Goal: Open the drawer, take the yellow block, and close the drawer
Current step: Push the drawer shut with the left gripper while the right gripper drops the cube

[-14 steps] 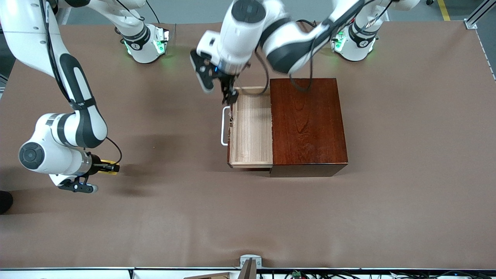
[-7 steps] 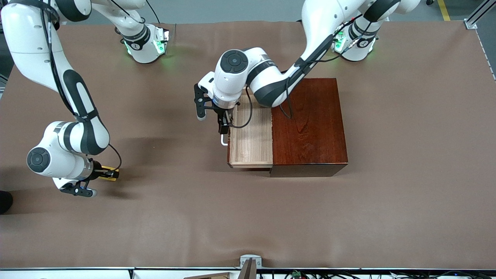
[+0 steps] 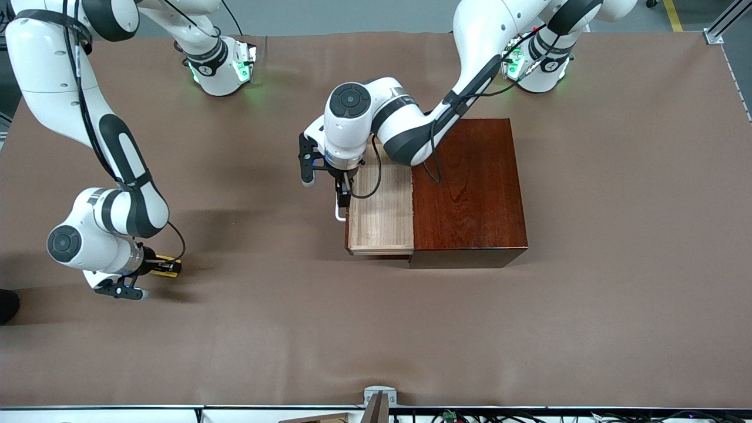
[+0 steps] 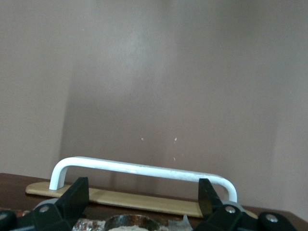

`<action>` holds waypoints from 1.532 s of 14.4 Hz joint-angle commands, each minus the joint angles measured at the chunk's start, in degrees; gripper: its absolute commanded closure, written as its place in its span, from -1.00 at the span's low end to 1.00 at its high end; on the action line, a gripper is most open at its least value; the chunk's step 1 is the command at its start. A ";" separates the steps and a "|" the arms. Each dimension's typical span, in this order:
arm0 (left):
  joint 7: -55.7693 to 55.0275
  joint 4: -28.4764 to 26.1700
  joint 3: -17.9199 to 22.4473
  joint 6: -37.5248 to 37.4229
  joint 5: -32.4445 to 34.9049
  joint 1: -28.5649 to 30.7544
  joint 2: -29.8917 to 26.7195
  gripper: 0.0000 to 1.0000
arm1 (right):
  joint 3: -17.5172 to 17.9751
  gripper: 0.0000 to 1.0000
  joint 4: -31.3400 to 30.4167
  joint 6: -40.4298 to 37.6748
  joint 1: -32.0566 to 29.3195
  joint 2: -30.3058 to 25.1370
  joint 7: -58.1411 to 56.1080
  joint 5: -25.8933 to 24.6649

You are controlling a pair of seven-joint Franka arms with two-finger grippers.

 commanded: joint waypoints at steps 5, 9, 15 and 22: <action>2.22 0.66 0.95 -12.51 6.85 0.12 -1.97 -1.00 | 1.00 -1.00 0.76 -6.11 0.80 -4.55 -0.36 -0.22; 2.57 0.75 1.30 -20.24 9.05 0.73 -3.11 -1.00 | 1.08 -1.00 1.11 -14.71 2.20 -12.11 -0.18 -0.30; 2.49 0.58 2.53 -27.29 9.76 1.26 -4.34 -1.00 | 1.17 -1.00 1.28 -29.57 3.44 -25.20 0.26 -0.31; 2.22 0.22 2.53 -33.36 11.87 1.78 -4.17 -1.00 | 1.44 -1.00 9.87 -46.71 3.44 -34.45 -0.53 -0.22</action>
